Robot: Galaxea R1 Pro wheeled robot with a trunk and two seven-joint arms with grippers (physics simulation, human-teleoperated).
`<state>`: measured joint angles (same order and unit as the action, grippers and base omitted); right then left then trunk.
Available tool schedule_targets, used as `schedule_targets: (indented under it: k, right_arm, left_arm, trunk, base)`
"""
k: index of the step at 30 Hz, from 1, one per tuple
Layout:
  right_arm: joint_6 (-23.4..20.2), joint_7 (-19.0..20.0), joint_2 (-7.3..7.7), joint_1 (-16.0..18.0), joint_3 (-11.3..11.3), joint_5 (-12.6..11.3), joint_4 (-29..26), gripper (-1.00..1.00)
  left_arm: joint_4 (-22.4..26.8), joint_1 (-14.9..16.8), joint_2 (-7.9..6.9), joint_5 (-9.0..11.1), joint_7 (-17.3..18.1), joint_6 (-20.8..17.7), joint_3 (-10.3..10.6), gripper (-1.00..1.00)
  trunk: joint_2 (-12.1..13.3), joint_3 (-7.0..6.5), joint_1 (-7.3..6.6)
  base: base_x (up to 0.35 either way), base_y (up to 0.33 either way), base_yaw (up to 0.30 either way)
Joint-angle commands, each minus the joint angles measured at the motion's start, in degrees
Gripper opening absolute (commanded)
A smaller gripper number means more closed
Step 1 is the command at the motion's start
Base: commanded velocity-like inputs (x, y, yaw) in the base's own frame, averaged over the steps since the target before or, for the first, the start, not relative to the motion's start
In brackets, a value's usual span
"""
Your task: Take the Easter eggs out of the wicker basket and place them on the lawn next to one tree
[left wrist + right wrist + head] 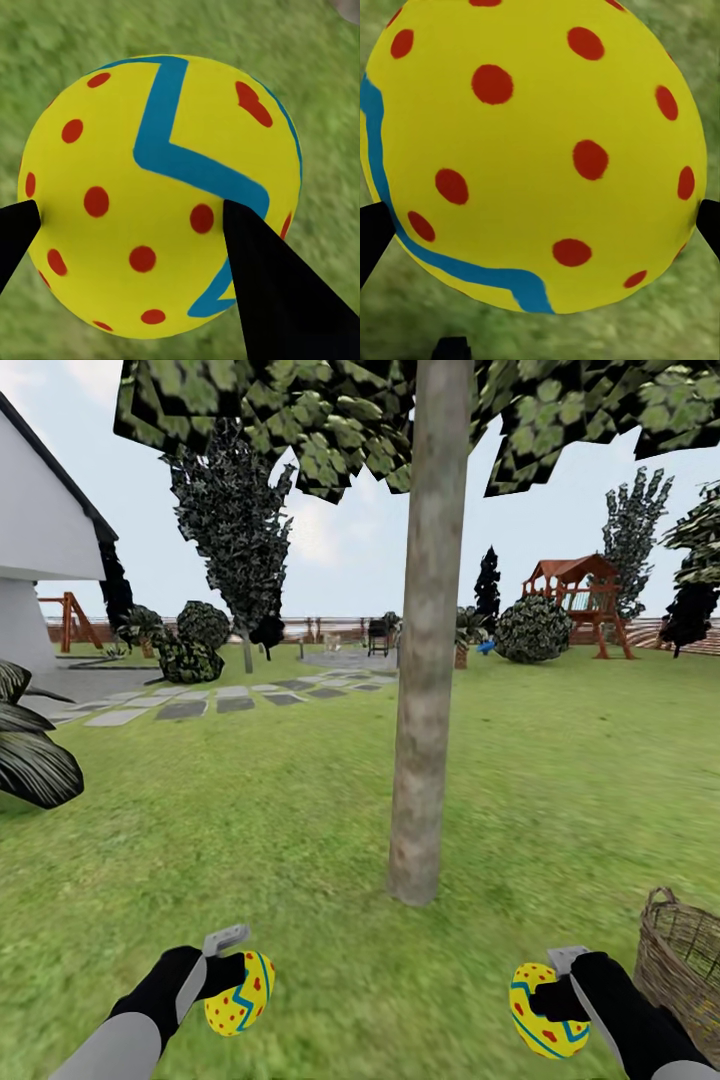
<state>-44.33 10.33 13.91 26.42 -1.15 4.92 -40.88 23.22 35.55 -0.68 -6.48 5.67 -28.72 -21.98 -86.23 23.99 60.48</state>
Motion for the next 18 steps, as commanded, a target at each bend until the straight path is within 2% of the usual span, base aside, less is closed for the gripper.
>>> schedule_targets:
  k: [1, 11, 18]
  right_arm:
    - [-0.22, 0.38, 0.01, 0.03, -0.14, 0.53, -0.08, -1.0]
    - [-0.15, 0.3, -0.23, 0.03, -0.17, 0.53, -0.08, -1.0]
    - [-0.06, 0.21, -0.46, 0.03, -0.51, 0.61, -0.08, -1.0]
  left_arm:
    - [0.08, 0.04, 0.05, -0.64, 0.4, -0.28, -0.43, -1.0]
    - [-0.02, 0.05, 0.22, -0.64, 0.4, -0.28, -0.43, -1.0]
    - [-0.02, 0.05, 0.85, -0.73, 0.31, -0.25, -0.43, -1.0]
  trunk:
    - [-0.46, 0.34, 0.22]
    - [-4.47, 2.2, 2.42]
    - [-7.28, 3.46, 3.96]
  base:
    - [0.0, 0.0, 0.0]
    - [0.0, 0.0, 0.0]
    - [0.0, 0.0, 0.0]
